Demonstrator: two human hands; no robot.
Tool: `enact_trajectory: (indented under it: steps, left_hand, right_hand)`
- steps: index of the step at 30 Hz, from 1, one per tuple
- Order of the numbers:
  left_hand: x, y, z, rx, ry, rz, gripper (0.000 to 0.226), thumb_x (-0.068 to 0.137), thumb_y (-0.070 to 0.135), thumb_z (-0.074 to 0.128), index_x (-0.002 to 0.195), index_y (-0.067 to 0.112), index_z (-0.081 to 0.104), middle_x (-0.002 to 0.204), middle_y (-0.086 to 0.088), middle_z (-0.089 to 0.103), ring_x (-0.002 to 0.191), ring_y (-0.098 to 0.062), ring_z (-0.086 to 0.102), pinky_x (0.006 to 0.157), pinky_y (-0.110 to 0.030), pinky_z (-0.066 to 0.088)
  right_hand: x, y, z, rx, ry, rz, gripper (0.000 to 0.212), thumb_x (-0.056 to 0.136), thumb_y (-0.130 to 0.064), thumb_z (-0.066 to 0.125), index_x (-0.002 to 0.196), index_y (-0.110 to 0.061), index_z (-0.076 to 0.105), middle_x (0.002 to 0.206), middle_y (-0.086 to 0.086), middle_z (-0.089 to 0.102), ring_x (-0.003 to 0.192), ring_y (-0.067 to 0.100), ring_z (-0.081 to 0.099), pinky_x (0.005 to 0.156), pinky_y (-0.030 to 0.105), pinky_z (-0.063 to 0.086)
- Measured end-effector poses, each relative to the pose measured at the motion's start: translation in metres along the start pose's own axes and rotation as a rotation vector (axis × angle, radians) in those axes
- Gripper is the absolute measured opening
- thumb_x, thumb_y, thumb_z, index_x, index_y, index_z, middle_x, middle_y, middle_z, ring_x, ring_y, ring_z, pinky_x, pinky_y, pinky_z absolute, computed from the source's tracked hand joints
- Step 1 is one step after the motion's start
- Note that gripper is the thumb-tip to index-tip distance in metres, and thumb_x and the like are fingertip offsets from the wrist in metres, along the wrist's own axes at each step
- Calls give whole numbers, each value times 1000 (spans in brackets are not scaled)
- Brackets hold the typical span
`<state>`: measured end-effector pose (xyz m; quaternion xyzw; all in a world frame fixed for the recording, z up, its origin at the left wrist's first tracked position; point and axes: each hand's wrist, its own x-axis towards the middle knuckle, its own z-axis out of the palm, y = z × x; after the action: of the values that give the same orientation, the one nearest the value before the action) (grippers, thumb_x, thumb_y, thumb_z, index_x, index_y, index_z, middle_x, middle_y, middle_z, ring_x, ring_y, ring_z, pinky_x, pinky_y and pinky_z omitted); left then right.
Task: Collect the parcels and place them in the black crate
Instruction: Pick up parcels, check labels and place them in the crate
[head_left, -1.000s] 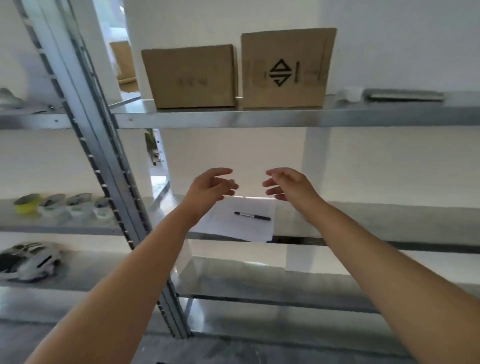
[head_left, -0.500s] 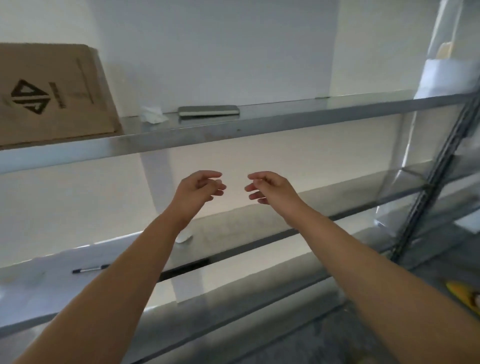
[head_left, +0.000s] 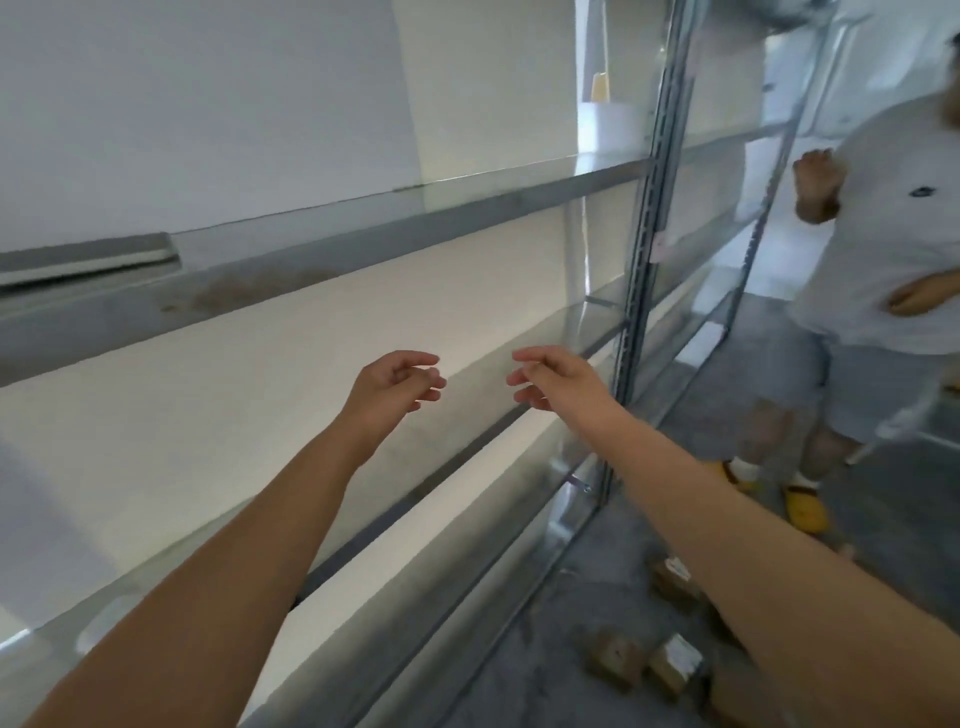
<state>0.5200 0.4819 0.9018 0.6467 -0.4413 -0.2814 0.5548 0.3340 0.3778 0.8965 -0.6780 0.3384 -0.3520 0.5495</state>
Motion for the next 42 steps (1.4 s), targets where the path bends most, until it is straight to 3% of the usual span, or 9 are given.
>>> enact_trajectory:
  steps: [9,12,16,21,24,30,34,39,42]
  left_hand:
    - [94,11,111,-45,-398,62,14,91,16,59,104,19,65,86,4,72,76,-7,69,73,-18,52]
    - [109,11,160,-48,-524,85,13,93,12,57,104,15,62,85,1,70,72,-7,66,73,-20,48]
    - [111,11,231,-89,-666,105,16,93,7,56,108,8,60,84,-1,68,61,4,66,59,-10,49]
    - [114,17,310,-75,-790,143,12,93,17,58,105,18,63,91,3,72,78,-4,70,65,-11,49]
    - [120,24,346,-55,-782,165,11,93,22,59,102,25,63,88,8,73,80,-5,70,69,-17,48]
    - [139,30,399,-71,-688,167,14,94,16,57,106,15,62,88,3,70,75,-6,67,57,-7,47]
    - [160,18,416,-55,-668,115,14,94,15,56,107,14,61,87,4,69,75,-6,66,67,-16,49]
    - [219,-7,432,-25,-653,66,11,93,19,58,103,22,62,89,7,71,75,-1,68,69,-19,48]
    - [264,-27,448,-1,-669,34,16,93,18,57,109,17,61,91,5,70,80,-6,67,72,-21,49]
  right_hand:
    - [11,22,-102,41,417,108,18,96,-12,48,89,-24,60,79,-3,68,53,0,63,49,11,46]
    - [-3,31,-132,14,534,135,18,96,-15,47,88,-26,59,75,-9,69,53,-1,63,49,10,45]
    - [-29,43,-179,-7,695,173,14,97,-13,46,95,-18,59,80,-4,67,56,2,61,57,17,43]
    - [-50,55,-244,-21,806,213,21,98,-11,44,112,-5,58,83,0,65,66,11,58,54,14,46]
    - [-49,62,-279,-28,803,214,23,98,-11,43,115,-5,57,88,3,65,67,12,57,51,10,46]
    - [-24,80,-340,-105,715,225,23,98,-13,44,115,-5,57,95,5,64,67,10,58,58,16,43]
    - [6,102,-370,-106,709,248,21,97,-14,45,112,-8,59,86,-1,66,69,9,59,66,23,45]
    - [61,139,-392,-103,691,285,13,97,-14,46,100,-16,59,79,-7,66,64,3,59,58,14,45]
    - [97,166,-403,-91,725,318,14,97,-13,46,102,-15,59,78,-7,65,64,4,58,55,11,44]
